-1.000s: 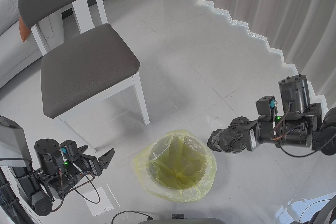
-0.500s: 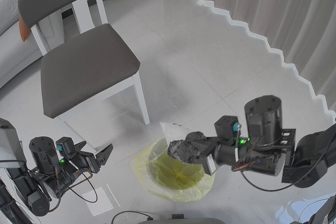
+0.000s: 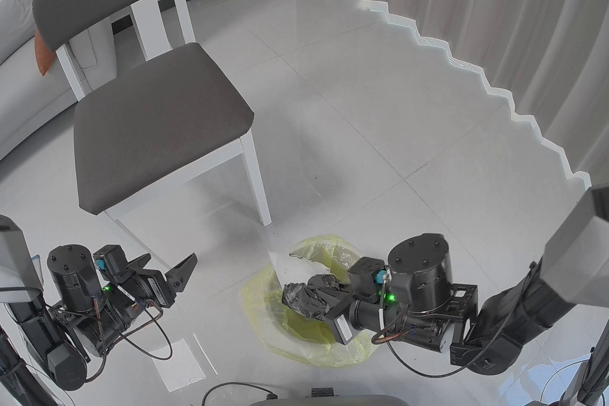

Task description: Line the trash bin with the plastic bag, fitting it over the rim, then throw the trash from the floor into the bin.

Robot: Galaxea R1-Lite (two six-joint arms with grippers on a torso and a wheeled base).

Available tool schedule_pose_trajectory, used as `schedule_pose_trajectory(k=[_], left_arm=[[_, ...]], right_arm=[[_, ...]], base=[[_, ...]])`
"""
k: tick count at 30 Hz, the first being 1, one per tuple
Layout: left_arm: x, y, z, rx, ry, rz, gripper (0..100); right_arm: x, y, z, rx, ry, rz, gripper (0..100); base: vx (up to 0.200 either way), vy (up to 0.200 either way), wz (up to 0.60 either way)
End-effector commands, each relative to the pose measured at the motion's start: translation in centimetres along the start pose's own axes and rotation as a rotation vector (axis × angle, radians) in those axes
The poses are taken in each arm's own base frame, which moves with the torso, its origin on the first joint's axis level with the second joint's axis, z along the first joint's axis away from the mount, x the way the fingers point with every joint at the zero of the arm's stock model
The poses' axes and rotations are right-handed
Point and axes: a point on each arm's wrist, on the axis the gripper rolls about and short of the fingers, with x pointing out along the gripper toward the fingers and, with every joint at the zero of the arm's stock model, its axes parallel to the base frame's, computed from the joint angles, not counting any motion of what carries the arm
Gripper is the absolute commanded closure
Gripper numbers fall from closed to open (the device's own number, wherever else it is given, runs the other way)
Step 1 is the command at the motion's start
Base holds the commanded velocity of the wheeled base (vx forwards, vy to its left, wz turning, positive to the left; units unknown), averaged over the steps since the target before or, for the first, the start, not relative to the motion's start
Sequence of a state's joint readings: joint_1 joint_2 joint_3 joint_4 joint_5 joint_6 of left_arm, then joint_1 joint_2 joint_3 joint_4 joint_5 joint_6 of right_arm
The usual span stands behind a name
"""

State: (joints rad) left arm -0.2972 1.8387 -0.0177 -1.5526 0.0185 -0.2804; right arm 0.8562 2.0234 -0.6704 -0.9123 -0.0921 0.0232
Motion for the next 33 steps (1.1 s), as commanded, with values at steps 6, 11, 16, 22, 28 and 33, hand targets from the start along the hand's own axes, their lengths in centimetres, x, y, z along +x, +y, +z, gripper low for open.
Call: schedule_pose_trajectory(k=[6,11,16,22,28,33], left_arm=[[-0.3,0.1,-0.2,-0.006,0.003,0.002,0],[-0.1,0.1,-0.4,-0.011,0.013,0.003,0],[-0.1,0.2,-0.3,-0.015,0.012,0.006,0],[-0.2,0.4,-0.2,-0.038,0.004,0.013,0],[-0.2,0.7,-0.1,-0.044,0.000,0.022,0],[-0.3,0.7,0.1,-0.043,-0.004,0.003,0]], right_arm=[[2.7,-1.1,-4.7,0.016,0.153,0.013,100],[2.8,-1.9,-4.7,0.026,0.159,-0.010,100],[3.4,-3.0,-4.5,0.036,0.193,-0.028,100],[4.8,-4.7,-3.8,0.058,0.212,-0.053,100],[7.2,-7.6,-2.6,0.054,0.254,-0.098,100],[8.9,-8.8,-1.1,0.061,0.270,-0.087,100]], base=[[0.000,0.000,0.00],[0.000,0.000,0.00],[0.000,0.000,0.00],[0.000,0.000,0.00],[0.000,0.000,0.00],[0.000,0.000,0.00]])
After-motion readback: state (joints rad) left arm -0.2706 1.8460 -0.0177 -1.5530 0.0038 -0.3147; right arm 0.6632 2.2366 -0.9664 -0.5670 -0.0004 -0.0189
